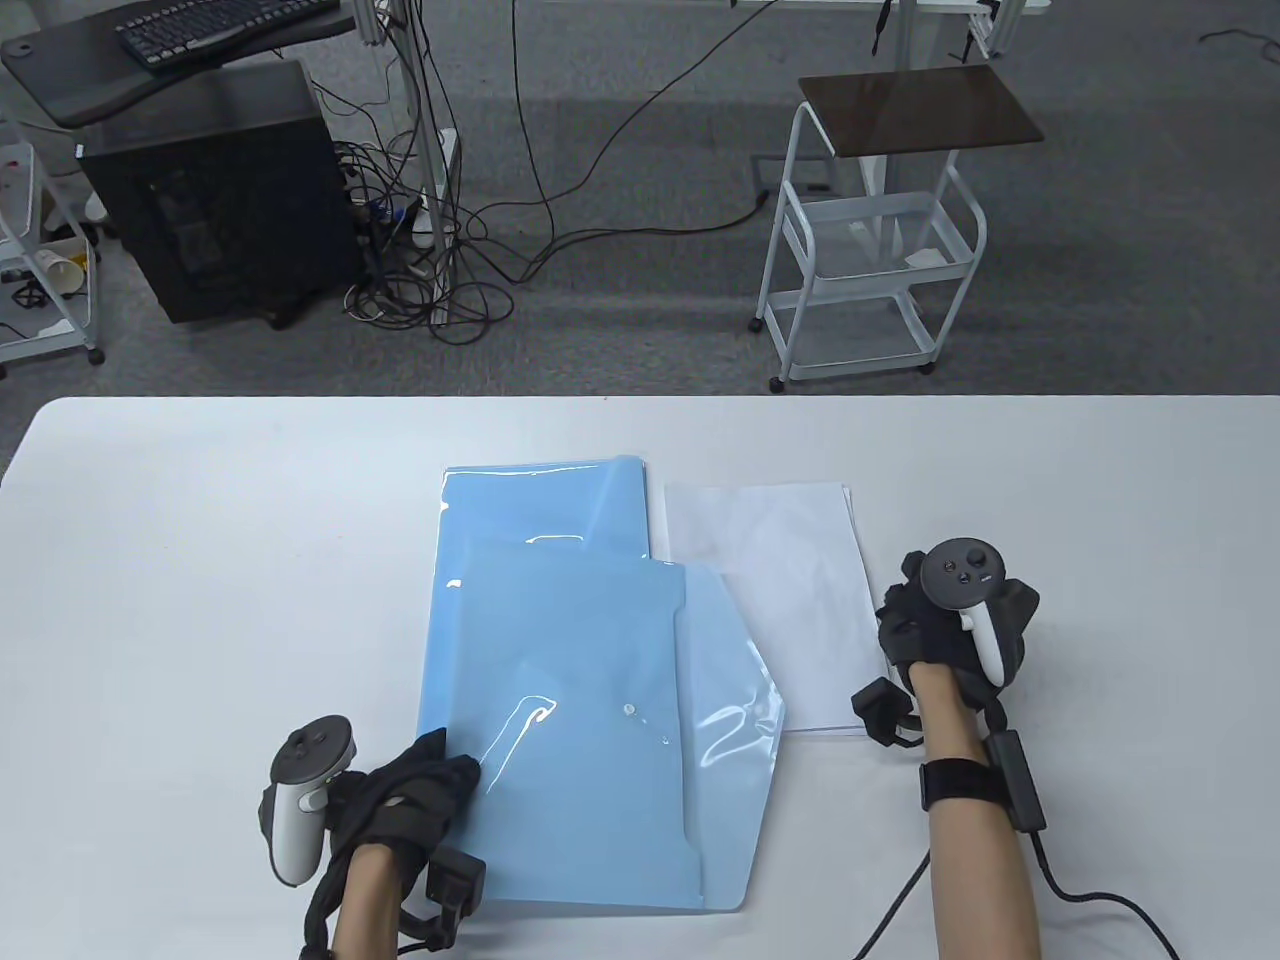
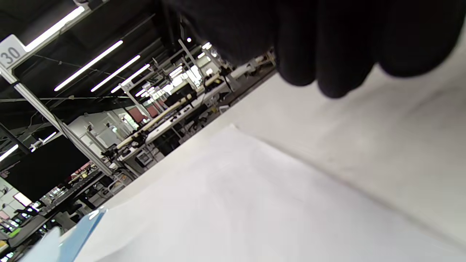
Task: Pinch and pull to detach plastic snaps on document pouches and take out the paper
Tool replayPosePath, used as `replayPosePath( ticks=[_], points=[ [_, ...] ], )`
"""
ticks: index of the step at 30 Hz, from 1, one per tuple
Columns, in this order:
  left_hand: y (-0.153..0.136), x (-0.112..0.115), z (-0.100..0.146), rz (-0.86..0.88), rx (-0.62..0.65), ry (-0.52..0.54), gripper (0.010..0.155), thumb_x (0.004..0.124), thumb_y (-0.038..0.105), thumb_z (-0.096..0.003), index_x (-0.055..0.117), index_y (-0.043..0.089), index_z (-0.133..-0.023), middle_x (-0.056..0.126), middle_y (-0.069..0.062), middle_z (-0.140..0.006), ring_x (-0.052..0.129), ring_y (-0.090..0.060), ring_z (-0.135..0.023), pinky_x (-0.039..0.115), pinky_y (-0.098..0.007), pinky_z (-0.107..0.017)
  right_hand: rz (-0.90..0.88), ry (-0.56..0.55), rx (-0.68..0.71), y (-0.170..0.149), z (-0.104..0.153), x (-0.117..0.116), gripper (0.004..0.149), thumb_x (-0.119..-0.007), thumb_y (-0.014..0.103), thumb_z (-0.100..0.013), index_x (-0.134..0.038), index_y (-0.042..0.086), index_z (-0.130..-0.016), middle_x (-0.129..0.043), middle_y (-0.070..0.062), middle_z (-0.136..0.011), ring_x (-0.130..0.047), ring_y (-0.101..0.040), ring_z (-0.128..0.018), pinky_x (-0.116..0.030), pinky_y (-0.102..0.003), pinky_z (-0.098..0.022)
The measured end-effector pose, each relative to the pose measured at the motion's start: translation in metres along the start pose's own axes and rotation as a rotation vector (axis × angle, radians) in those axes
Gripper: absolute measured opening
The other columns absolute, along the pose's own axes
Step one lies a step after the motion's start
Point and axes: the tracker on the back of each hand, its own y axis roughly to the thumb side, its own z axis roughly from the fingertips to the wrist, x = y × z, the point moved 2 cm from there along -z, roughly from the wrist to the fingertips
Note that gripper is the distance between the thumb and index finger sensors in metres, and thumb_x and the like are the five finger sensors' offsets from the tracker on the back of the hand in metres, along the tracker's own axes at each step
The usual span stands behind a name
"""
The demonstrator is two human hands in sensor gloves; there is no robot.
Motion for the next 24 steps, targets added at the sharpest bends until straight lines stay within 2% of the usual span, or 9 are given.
replayPosePath(
  ticks=[3,6,8,10,14,16,24],
  points=[
    [0.001,0.002,0.001,0.020,0.020,-0.016,0.049,0.068,0.020,-0.0557,0.058,0.010,-0.103,0.092,-0.006,-0.081,0.103,-0.026,-0.049,0.090,-0.040,-0.038,0.046,-0.041,0.067,0.007,0.017,0.009,0.056,-0.075,0.018,-0.055,-0.060,0.000,-0.106,-0.068,-0.037,-0.104,-0.078,-0.060,-0.080,-0.074,-0.070,-0.048],
    [0.001,0.007,0.002,0.046,0.040,-0.040,0.049,0.067,0.021,-0.0559,0.058,0.011,-0.103,0.092,-0.006,-0.082,0.103,-0.025,-0.050,0.090,-0.040,-0.038,-0.017,0.019,0.125,0.014,0.035,0.008,0.055,-0.075,0.017,-0.055,-0.061,0.000,-0.105,-0.069,-0.037,-0.104,-0.078,-0.060,-0.081,-0.074,-0.068,-0.050],
    [0.001,0.009,0.002,0.058,0.055,-0.056,0.049,0.067,0.021,-0.0561,0.058,0.011,-0.103,0.092,-0.006,-0.082,0.103,-0.025,-0.050,0.090,-0.040,-0.039,-0.095,0.084,0.148,0.017,0.047,0.005,0.054,-0.074,0.015,-0.054,-0.063,-0.001,-0.104,-0.076,-0.035,-0.100,-0.085,-0.056,-0.075,-0.079,-0.064,-0.047],
    [0.001,0.012,0.003,0.064,0.067,-0.071,0.049,0.067,0.021,-0.0562,0.057,0.012,-0.103,0.091,-0.005,-0.083,0.103,-0.025,-0.051,0.089,-0.040,-0.040,-0.192,0.205,0.152,0.018,0.057,-0.004,0.050,-0.072,0.012,-0.054,-0.067,-0.001,-0.102,-0.084,-0.034,-0.095,-0.092,-0.053,-0.068,-0.084,-0.060,-0.042],
    [0.000,0.017,0.003,0.042,0.078,-0.076,0.049,0.066,0.021,-0.0564,0.056,0.014,-0.104,0.090,-0.004,-0.085,0.102,-0.026,-0.055,0.089,-0.041,-0.042,-0.397,0.562,0.117,0.017,0.079,-0.027,0.047,-0.068,0.009,-0.055,-0.070,0.003,-0.102,-0.086,-0.033,-0.092,-0.095,-0.051,-0.064,-0.085,-0.058,-0.039],
    [-0.001,0.019,0.003,0.035,0.072,-0.079,0.049,0.065,0.021,-0.0563,0.056,0.015,-0.104,0.090,-0.003,-0.086,0.102,-0.027,-0.056,0.089,-0.042,-0.043,-0.432,0.585,0.143,0.018,0.086,-0.032,0.048,-0.068,0.009,-0.055,-0.069,0.005,-0.103,-0.086,-0.033,-0.093,-0.095,-0.050,-0.064,-0.085,-0.057,-0.039],
    [-0.007,0.020,-0.002,-0.007,0.037,-0.055,0.049,0.065,0.021,-0.0564,0.055,0.018,-0.104,0.089,-0.003,-0.088,0.101,-0.028,-0.059,0.088,-0.043,-0.045,-0.355,0.670,0.240,0.035,0.117,-0.054,0.052,-0.068,0.013,-0.057,-0.060,0.007,-0.108,-0.077,-0.037,-0.101,-0.087,-0.057,-0.073,-0.079,-0.064,-0.045]
  ],
)
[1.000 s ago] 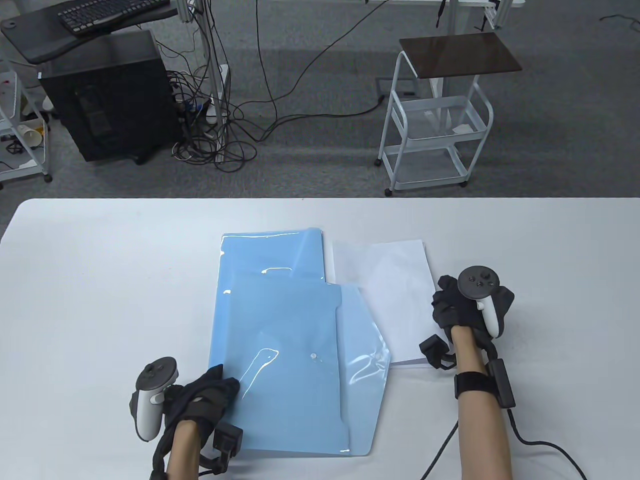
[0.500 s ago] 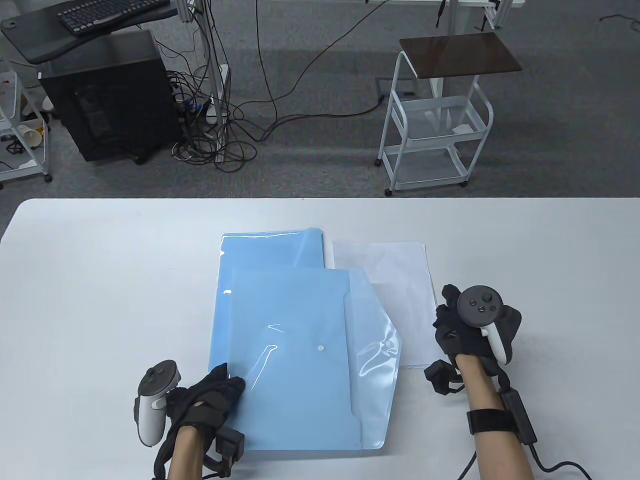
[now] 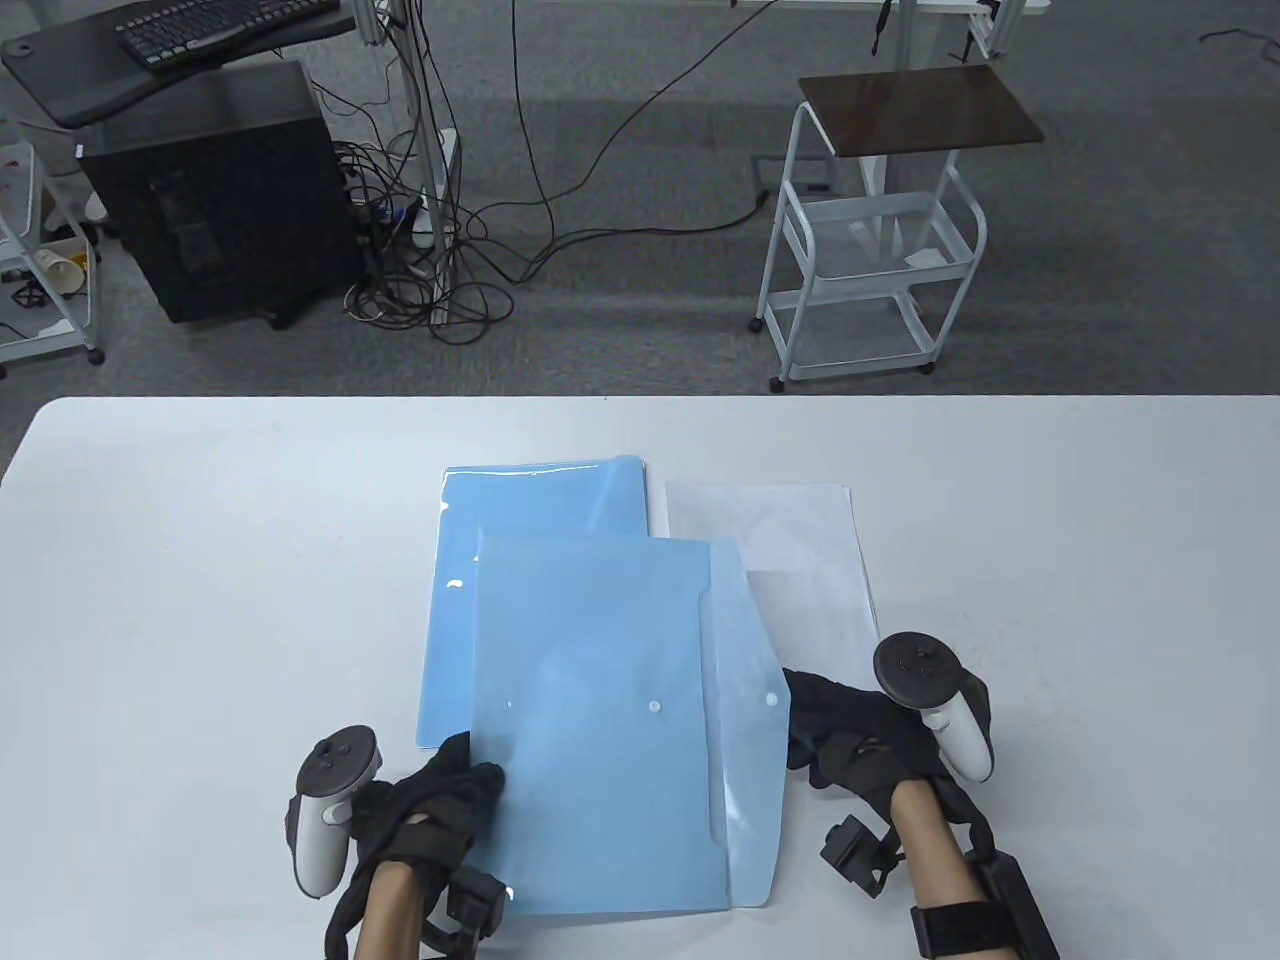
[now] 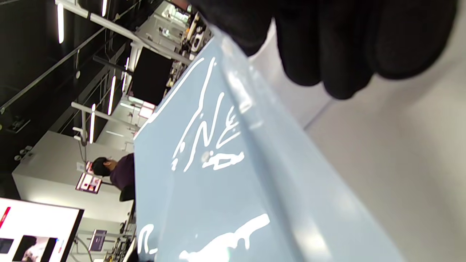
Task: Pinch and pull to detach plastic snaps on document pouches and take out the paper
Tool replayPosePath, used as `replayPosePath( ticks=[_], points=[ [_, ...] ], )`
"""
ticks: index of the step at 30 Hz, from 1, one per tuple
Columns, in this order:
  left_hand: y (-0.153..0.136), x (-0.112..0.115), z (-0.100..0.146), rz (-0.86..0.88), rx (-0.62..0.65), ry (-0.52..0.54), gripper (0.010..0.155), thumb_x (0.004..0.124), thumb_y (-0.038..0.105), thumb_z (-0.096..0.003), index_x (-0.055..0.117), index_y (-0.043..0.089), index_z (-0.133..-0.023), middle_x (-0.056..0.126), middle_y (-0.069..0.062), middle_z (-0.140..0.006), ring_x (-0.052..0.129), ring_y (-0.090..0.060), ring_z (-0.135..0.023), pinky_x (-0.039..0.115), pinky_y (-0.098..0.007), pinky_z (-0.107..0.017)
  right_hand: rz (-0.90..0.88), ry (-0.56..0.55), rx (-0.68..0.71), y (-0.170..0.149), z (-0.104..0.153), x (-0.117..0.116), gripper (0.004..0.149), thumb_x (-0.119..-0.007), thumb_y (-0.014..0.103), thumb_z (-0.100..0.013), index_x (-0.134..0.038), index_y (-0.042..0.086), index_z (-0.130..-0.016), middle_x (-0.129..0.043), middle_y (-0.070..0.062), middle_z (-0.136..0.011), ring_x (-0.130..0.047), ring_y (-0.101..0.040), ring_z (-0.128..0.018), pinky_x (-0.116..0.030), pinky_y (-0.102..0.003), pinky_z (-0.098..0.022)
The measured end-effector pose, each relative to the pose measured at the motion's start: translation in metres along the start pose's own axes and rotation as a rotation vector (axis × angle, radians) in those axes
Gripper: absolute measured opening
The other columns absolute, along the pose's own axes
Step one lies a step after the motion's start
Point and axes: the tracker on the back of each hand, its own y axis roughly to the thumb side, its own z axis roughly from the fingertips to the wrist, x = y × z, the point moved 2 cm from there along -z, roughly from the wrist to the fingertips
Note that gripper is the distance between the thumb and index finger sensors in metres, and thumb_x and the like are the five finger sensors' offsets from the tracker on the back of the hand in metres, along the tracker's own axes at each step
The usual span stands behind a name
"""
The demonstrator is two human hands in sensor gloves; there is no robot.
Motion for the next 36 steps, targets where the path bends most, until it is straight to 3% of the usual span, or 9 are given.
replayPosePath(
  ticks=[7,18,27,34,36],
  points=[
    [-0.006,-0.003,-0.003,-0.037,-0.044,0.032,0.049,0.065,0.021,-0.0564,0.055,0.018,-0.104,0.088,-0.003,-0.089,0.101,-0.029,-0.061,0.088,-0.044,-0.046,0.268,-0.002,0.039,0.025,-0.006,-0.038,0.058,-0.068,0.021,-0.059,-0.049,0.011,-0.112,-0.050,-0.040,-0.115,-0.059,-0.067,-0.092,-0.061,-0.076,-0.056],
    [-0.009,-0.004,-0.007,-0.118,-0.098,0.075,0.049,0.066,0.021,-0.0563,0.056,0.018,-0.104,0.089,-0.005,-0.090,0.102,-0.031,-0.064,0.089,-0.045,-0.047,0.756,0.076,0.045,0.046,-0.030,-0.095,0.064,-0.067,0.030,-0.060,-0.036,0.018,-0.115,-0.026,-0.034,-0.121,-0.029,-0.069,-0.099,-0.039,-0.084,-0.061],
    [-0.008,-0.005,-0.007,-0.145,-0.120,0.089,0.049,0.067,0.021,-0.0564,0.056,0.017,-0.104,0.089,-0.006,-0.092,0.103,-0.031,-0.065,0.089,-0.046,-0.047,0.911,0.146,0.038,0.046,-0.046,-0.123,0.064,-0.067,0.031,-0.060,-0.036,0.020,-0.115,-0.022,-0.033,-0.121,-0.024,-0.071,-0.099,-0.035,-0.086,-0.061],
    [-0.008,-0.005,-0.009,-0.167,-0.128,0.095,0.050,0.067,0.021,-0.0567,0.055,0.017,-0.105,0.088,-0.006,-0.092,0.102,-0.030,-0.065,0.089,-0.045,-0.047,0.946,0.162,0.018,0.044,-0.051,-0.132,0.061,-0.067,0.031,-0.059,-0.037,0.016,-0.111,-0.020,-0.034,-0.121,-0.021,-0.071,-0.097,-0.033,-0.086,-0.060],
    [-0.008,-0.005,-0.009,-0.170,-0.127,0.093,0.050,0.066,0.022,-0.0567,0.055,0.017,-0.105,0.088,-0.006,-0.093,0.102,-0.030,-0.065,0.089,-0.045,-0.047,0.899,0.161,0.006,0.043,-0.054,-0.133,0.059,-0.068,0.029,-0.059,-0.039,0.015,-0.108,-0.018,-0.033,-0.120,-0.014,-0.071,-0.096,-0.026,-0.086,-0.059]
  ],
)
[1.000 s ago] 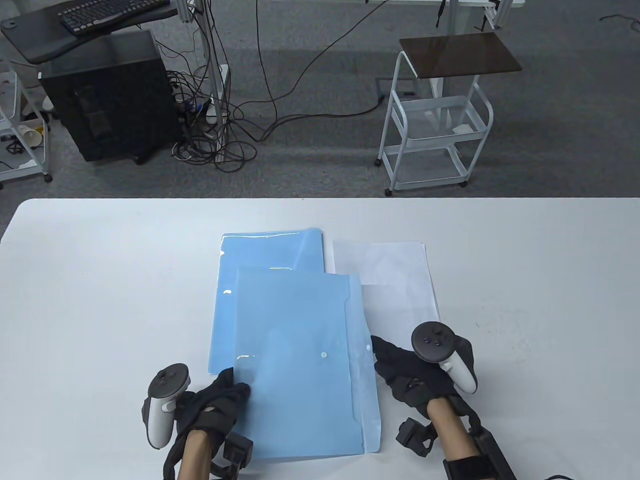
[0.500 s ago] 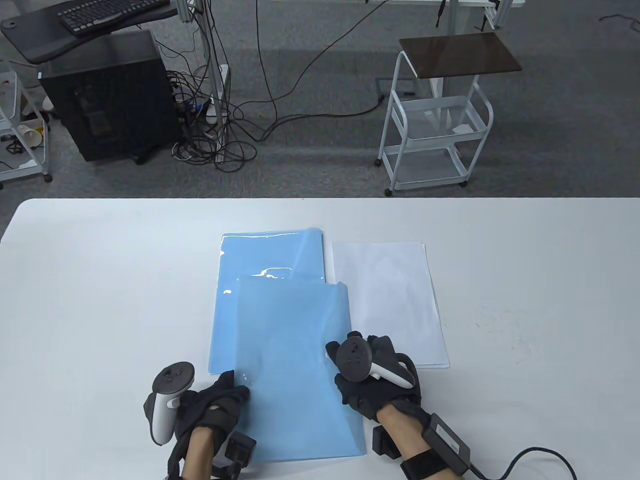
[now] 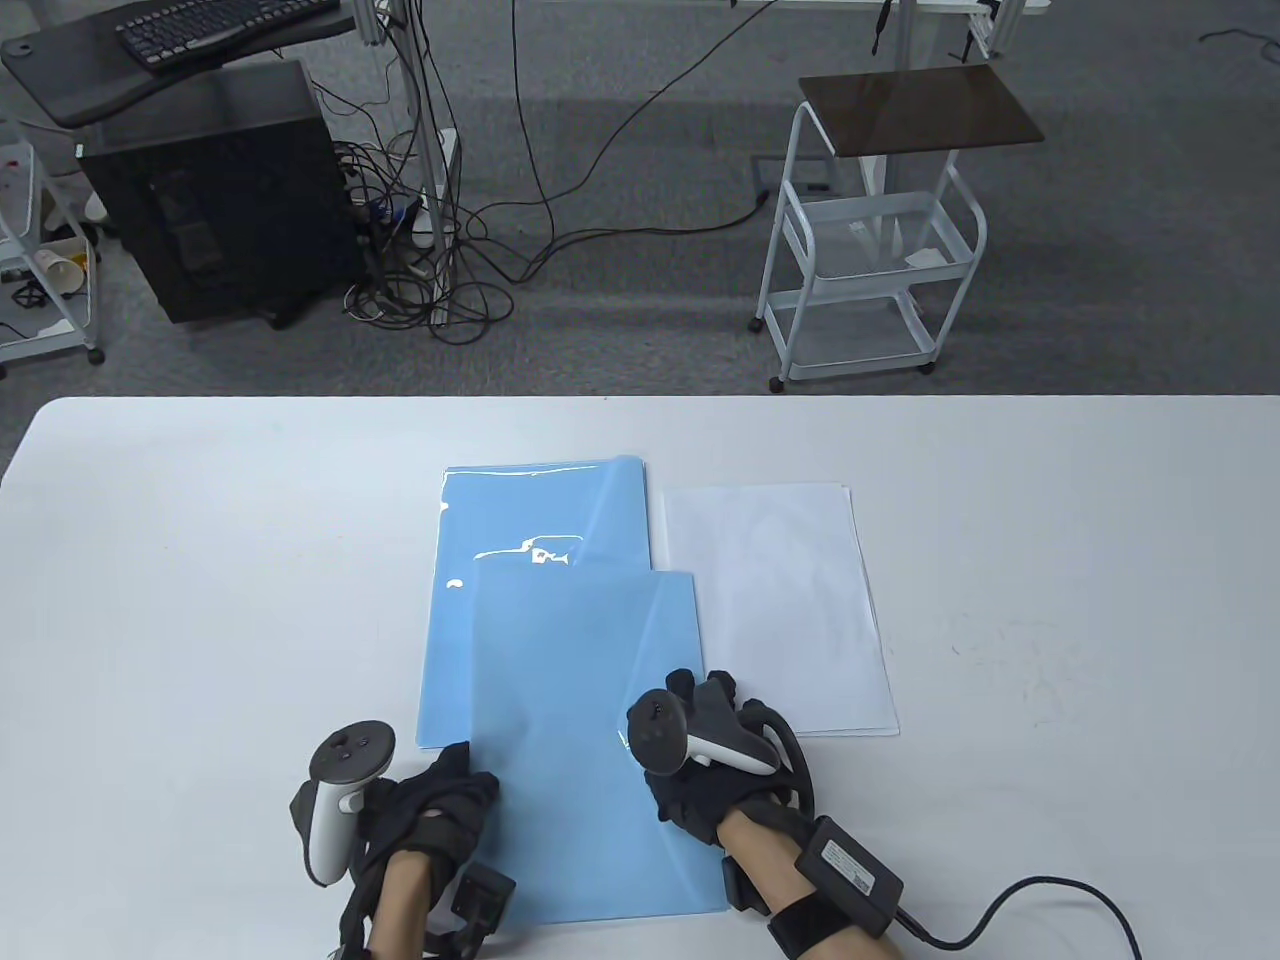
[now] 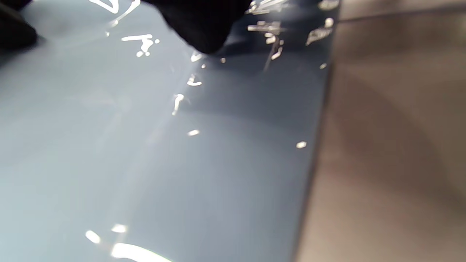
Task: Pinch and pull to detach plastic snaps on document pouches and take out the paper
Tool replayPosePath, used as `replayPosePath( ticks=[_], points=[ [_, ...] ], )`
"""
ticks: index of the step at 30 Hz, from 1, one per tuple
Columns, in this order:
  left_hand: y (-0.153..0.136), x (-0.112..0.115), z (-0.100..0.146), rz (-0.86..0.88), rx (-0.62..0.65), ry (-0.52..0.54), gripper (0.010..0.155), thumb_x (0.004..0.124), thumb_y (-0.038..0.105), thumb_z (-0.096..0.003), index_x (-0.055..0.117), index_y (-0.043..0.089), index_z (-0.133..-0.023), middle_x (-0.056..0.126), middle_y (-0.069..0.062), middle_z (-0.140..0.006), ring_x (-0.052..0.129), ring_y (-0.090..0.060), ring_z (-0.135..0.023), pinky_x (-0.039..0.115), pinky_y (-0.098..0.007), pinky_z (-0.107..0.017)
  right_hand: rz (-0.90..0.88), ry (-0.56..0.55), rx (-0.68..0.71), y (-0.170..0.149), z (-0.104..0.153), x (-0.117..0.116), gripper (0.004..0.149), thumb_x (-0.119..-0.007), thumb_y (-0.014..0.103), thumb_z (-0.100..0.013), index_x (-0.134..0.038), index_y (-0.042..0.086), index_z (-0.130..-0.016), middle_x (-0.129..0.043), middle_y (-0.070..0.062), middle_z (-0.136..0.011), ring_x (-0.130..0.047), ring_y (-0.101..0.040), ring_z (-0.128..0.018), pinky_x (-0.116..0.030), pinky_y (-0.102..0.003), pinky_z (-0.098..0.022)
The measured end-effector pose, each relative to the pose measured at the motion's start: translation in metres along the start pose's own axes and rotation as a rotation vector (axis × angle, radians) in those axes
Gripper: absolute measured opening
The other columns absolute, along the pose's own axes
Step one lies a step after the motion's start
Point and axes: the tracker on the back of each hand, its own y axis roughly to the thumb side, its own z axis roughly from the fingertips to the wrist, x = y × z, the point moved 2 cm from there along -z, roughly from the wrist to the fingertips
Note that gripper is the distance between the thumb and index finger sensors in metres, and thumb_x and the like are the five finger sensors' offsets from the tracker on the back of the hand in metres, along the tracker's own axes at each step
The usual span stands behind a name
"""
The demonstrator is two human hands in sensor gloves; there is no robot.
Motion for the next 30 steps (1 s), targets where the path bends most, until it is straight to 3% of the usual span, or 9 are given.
replayPosePath(
  ticks=[7,13,16,22,30],
  points=[
    [0.000,0.000,-0.001,-0.012,-0.002,0.007,0.050,0.066,0.021,-0.0568,0.055,0.017,-0.105,0.088,-0.006,-0.093,0.102,-0.030,-0.066,0.089,-0.045,-0.047,-0.106,0.027,-0.017,-0.009,-0.006,0.003,0.056,-0.071,0.029,-0.059,-0.043,0.015,-0.105,-0.014,-0.033,-0.118,-0.007,-0.070,-0.092,-0.019,-0.084,-0.056],
    [0.001,0.001,-0.002,-0.028,-0.006,0.016,0.050,0.066,0.021,-0.0567,0.054,0.017,-0.105,0.088,-0.005,-0.091,0.103,-0.029,-0.064,0.089,-0.044,-0.047,-0.062,0.021,0.012,-0.010,-0.001,0.006,0.065,-0.071,0.036,-0.059,-0.040,0.017,-0.112,-0.010,-0.034,-0.118,-0.004,-0.069,-0.093,-0.016,-0.084,-0.057],
    [0.001,0.001,-0.002,-0.034,-0.005,0.018,0.050,0.066,0.022,-0.0569,0.054,0.017,-0.105,0.088,-0.004,-0.092,0.102,-0.028,-0.064,0.089,-0.043,-0.047,-0.075,-0.085,0.026,-0.013,0.012,0.021,0.073,-0.071,0.044,-0.057,-0.039,0.012,-0.115,-0.014,-0.036,-0.119,-0.008,-0.069,-0.095,-0.020,-0.085,-0.058],
    [0.001,0.001,-0.003,-0.042,-0.002,0.021,0.051,0.066,0.021,-0.0569,0.053,0.016,-0.106,0.088,-0.005,-0.092,0.102,-0.029,-0.064,0.089,-0.043,-0.047,-0.153,-0.336,-0.001,-0.041,0.050,0.056,0.077,-0.071,0.050,-0.056,-0.048,0.005,-0.114,-0.031,-0.038,-0.121,-0.028,-0.070,-0.100,-0.036,-0.086,-0.060],
    [0.001,0.002,-0.003,-0.048,0.001,0.019,0.052,0.067,0.020,-0.0565,0.052,0.016,-0.106,0.087,-0.005,-0.093,0.101,-0.029,-0.065,0.088,-0.044,-0.048,-0.190,-0.516,-0.099,-0.092,0.100,0.082,0.082,-0.071,0.057,-0.055,-0.042,0.010,-0.116,-0.036,-0.038,-0.121,-0.038,-0.070,-0.100,-0.043,-0.087,-0.059]
  ],
)
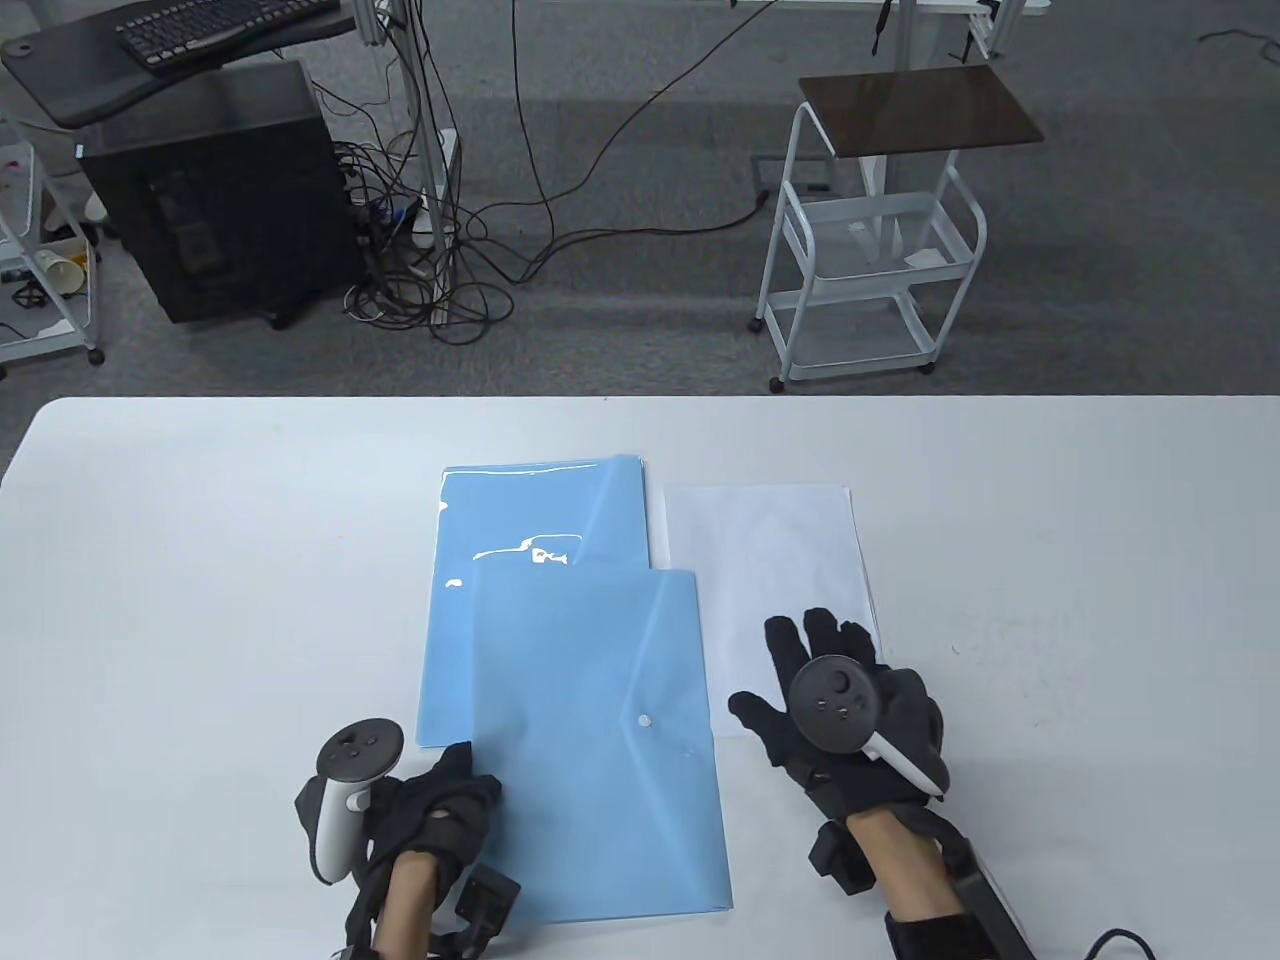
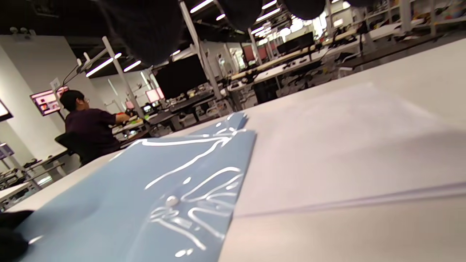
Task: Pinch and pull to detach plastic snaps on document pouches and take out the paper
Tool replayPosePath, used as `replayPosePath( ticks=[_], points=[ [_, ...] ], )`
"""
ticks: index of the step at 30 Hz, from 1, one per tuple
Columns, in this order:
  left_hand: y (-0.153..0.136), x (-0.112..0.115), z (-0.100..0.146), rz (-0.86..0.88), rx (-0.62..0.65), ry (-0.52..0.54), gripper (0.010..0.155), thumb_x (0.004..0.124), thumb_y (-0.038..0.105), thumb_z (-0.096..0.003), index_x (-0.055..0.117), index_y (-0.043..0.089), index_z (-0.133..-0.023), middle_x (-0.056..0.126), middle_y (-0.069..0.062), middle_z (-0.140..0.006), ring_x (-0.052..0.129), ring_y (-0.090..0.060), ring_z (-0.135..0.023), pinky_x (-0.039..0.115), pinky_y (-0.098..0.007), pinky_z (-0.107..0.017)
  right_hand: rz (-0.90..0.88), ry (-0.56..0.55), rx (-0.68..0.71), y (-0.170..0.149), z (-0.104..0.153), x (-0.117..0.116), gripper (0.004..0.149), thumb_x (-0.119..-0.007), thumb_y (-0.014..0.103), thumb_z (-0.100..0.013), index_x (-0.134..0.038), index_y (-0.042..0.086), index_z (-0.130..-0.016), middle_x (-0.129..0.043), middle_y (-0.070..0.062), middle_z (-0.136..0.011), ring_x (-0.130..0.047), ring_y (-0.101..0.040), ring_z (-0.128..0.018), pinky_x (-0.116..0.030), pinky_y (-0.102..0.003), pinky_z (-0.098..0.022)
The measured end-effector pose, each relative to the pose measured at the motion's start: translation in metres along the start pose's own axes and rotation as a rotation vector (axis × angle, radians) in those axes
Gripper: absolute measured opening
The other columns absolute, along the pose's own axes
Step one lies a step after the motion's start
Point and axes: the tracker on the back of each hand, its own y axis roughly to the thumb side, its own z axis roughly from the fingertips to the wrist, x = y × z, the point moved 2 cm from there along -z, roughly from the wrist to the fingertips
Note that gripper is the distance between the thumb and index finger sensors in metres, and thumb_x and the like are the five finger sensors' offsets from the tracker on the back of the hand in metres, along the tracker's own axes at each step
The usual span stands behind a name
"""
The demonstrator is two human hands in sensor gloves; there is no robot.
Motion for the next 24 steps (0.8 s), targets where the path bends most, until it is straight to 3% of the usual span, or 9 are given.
replayPosePath(
  ticks=[6,12,19,24],
  points=[
    [0.000,0.001,0.000,-0.003,0.001,-0.003,0.053,0.069,0.017,-0.0558,0.052,0.015,-0.106,0.085,-0.006,-0.094,0.100,-0.030,-0.066,0.088,-0.045,-0.049,0.000,-0.113,-0.091,-0.042,0.016,0.015,0.085,-0.070,0.061,-0.055,-0.038,0.014,-0.118,-0.031,-0.038,-0.123,-0.032,-0.072,-0.100,-0.038,-0.089,-0.057],
    [0.000,0.002,0.000,0.028,0.008,-0.020,0.054,0.069,0.015,-0.0553,0.052,0.014,-0.106,0.083,-0.008,-0.095,0.098,-0.032,-0.068,0.086,-0.046,-0.050,-0.020,-0.132,-0.165,-0.076,0.021,0.004,0.085,-0.070,0.062,-0.055,-0.038,0.014,-0.118,-0.026,-0.037,-0.123,-0.023,-0.073,-0.098,-0.029,-0.092,-0.054],
    [0.010,-0.005,0.011,0.146,0.079,-0.066,0.051,0.068,0.015,-0.0546,0.056,0.013,-0.104,0.086,-0.010,-0.092,0.100,-0.033,-0.064,0.088,-0.044,-0.047,-0.058,-0.123,-0.194,-0.092,0.022,-0.001,0.085,-0.070,0.062,-0.055,-0.039,0.013,-0.118,-0.028,-0.037,-0.123,-0.025,-0.073,-0.099,-0.029,-0.092,-0.053],
    [0.028,-0.027,0.021,0.172,0.139,-0.016,0.050,0.068,0.016,-0.0548,0.057,0.008,-0.103,0.087,-0.010,-0.089,0.101,-0.032,-0.060,0.088,-0.044,-0.044,-0.079,-0.126,-0.194,-0.092,0.024,0.000,0.084,-0.070,0.061,-0.055,-0.040,0.013,-0.118,-0.030,-0.038,-0.122,-0.028,-0.073,-0.099,-0.030,-0.092,-0.053]
  ],
)
